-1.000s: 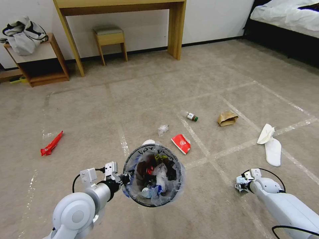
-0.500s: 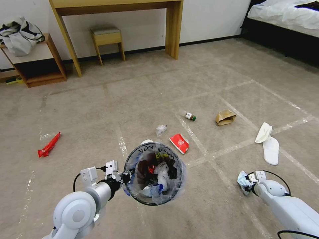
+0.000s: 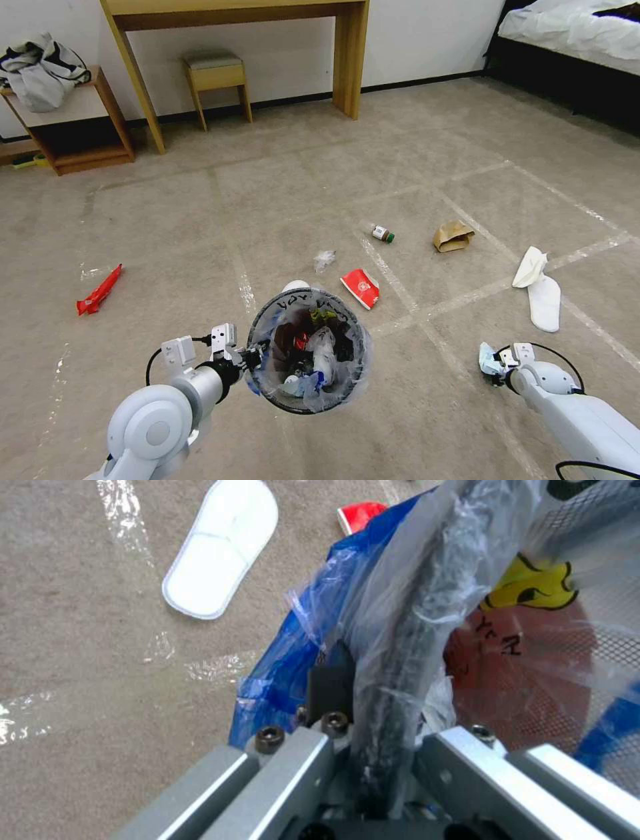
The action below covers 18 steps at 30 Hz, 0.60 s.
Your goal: Pick up the trash bin and place the garbage on the floor into it.
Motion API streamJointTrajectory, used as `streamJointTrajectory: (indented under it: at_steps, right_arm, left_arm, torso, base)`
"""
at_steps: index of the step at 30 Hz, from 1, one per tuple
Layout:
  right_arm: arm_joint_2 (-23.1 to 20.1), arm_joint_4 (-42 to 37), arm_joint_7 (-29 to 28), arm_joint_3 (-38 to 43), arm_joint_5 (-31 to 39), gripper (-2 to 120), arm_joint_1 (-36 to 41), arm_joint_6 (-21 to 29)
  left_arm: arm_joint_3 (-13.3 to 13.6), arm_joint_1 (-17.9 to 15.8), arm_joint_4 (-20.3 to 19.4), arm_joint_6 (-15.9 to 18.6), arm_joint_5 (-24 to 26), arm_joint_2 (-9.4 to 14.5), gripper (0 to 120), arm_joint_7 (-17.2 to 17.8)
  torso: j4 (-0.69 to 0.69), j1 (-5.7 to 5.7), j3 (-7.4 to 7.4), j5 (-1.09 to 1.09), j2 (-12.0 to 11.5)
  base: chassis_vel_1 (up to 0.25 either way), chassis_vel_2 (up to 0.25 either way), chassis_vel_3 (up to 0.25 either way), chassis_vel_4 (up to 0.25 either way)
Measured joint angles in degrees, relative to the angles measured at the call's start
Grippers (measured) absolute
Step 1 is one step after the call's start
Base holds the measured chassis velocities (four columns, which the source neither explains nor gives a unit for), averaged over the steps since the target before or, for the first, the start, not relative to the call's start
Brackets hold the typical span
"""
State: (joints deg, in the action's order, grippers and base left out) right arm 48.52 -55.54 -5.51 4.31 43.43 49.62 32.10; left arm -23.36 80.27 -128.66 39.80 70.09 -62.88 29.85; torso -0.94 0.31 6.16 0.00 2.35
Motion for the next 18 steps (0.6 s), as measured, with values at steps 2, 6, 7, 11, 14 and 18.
streamJointTrajectory:
  at_steps: [2,6,7,11,14,18]
  right_arm:
    - [-0.2,-0.6,-0.2,0.5,0.3,0,0.4,-0.1]
    - [-1.3,-3.7,-1.1,1.8,1.8,0,1.6,-0.1]
    - [-2.2,-6.1,-1.6,2.5,3.0,0,2.4,-0.1]
    - [-5.5,-14.0,-3.0,4.7,5.9,0,4.4,-0.1]
    - [-8.8,-21.2,-3.7,6.4,8.0,0,6.3,-0.6]
    - [-12.8,-30.6,-4.2,7.4,10.7,0,6.5,-1.4]
  left_arm:
    - [0.0,-0.1,0.0,0.0,0.0,0.0,0,0.0]
    - [0.1,-0.6,0.0,0.0,0.1,0.3,0,0.0]
    - [0.2,-0.9,0.0,0.0,0.5,0.6,0,0.0]
    - [0.3,-1.7,0.0,0.0,1.8,1.3,0,0.0]
    - [0.3,-2.2,0.0,0.0,2.8,1.8,0,0.1]
    - [-0.6,-1.4,-0.7,0.2,3.2,2.2,0,0.0]
  torso:
    - [0.01,0.0,0.0,0.0,0.0]
    - [-0.01,0.0,0.0,0.0,0.0]
    - [0.0,0.0,0.0,0.01,0.0]
    - [0.0,-0.01,0.0,-0.01,0.0]
    - [0.0,0.0,0.0,0.0,0.0]
    - [0.01,0.0,0.0,0.03,0.0]
  base:
    - [0.0,0.0,0.0,0.0]
    - [0.0,0.0,0.0,0.0]
    - [0.0,0.0,0.0,0.0]
    - [0.0,0.0,0.0,0.0]
    - [0.0,0.0,0.0,0.0]
    - [0.0,0.0,0.0,0.0]
